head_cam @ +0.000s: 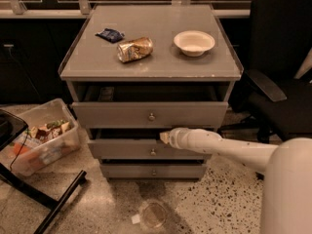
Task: Open middle drawer
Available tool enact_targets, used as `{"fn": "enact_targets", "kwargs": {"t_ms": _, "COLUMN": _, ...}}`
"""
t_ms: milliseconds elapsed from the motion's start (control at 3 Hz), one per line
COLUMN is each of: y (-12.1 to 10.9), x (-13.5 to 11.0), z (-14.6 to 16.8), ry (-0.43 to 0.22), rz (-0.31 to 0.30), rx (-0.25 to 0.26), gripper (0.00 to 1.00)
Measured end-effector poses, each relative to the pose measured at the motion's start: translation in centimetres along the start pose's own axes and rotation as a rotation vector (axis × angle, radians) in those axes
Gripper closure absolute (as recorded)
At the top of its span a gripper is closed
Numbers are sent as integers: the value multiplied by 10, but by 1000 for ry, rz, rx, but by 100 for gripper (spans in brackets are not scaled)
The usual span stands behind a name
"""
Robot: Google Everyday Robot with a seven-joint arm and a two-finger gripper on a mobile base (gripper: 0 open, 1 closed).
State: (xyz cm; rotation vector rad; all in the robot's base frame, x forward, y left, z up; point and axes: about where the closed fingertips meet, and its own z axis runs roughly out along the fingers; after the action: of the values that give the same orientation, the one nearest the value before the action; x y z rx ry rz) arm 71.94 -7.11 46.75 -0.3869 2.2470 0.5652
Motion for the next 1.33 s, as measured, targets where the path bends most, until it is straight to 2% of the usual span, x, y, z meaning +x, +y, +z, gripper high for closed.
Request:
{"fn": "enact_targets", "kwargs": {"t_ms": 333, "y": -6, "x": 21, "z": 17, "ry": 47, "rz": 31, "rx": 16, "gripper": 100}}
{"fn": "enact_targets", "kwargs": {"t_ms": 1333, "y": -5, "x": 20, "z": 11, "ry": 57, "rz": 46, "rx": 23, "gripper": 100}}
